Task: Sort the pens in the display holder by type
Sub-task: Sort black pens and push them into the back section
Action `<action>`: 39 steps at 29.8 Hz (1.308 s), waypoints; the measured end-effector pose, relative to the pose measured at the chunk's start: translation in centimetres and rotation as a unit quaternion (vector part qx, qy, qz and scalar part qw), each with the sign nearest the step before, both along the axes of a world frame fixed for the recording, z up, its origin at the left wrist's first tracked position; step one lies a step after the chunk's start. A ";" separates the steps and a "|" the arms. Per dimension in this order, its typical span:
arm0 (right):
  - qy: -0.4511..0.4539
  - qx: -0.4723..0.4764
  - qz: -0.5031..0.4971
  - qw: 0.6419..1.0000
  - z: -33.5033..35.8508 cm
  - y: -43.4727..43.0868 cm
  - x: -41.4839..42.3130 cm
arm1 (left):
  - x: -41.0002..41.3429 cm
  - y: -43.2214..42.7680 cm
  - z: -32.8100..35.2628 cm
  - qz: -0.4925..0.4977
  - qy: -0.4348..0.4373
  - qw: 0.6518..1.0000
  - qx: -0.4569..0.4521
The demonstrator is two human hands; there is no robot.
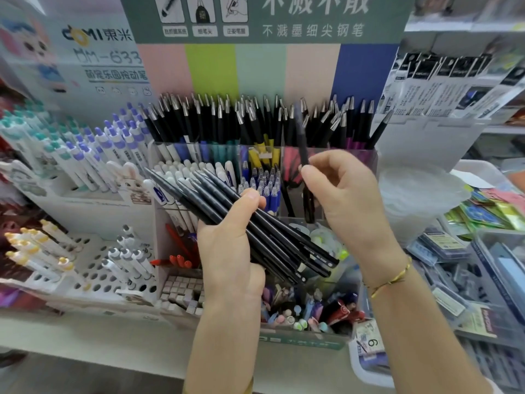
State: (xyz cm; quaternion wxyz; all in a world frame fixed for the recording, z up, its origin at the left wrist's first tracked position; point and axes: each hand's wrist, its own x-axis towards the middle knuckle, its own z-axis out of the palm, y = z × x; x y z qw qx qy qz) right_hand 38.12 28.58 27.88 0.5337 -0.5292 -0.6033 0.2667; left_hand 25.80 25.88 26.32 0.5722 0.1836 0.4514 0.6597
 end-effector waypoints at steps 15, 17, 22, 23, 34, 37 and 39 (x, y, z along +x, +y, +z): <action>-0.447 -0.126 -0.117 0.878 -2.5 3.5 -0.7 | 0.0 0.4 0.2 0.015 -0.006 1.000 0.005; -0.412 -0.110 -0.111 0.898 -2.2 3.1 0.0 | 0.0 0.5 0.2 0.016 -0.003 1.000 0.003; -0.135 -0.150 0.110 0.973 0.7 -0.3 1.0 | 0.2 0.8 0.2 0.020 0.000 1.000 0.011; -0.123 -0.168 0.155 0.966 1.0 -0.8 0.9 | 0.3 0.8 0.2 0.021 0.002 1.000 0.011; -0.199 -0.035 0.154 0.967 0.5 -1.8 0.0 | 0.5 1.3 0.4 0.060 -0.025 0.998 0.022; -0.232 -0.034 0.183 0.955 0.8 -1.9 0.3 | 0.3 1.4 0.5 0.072 -0.039 0.996 0.036; -0.233 -0.037 0.195 0.952 1.0 -2.0 0.5 | 0.1 1.6 0.6 0.080 -0.048 0.995 0.044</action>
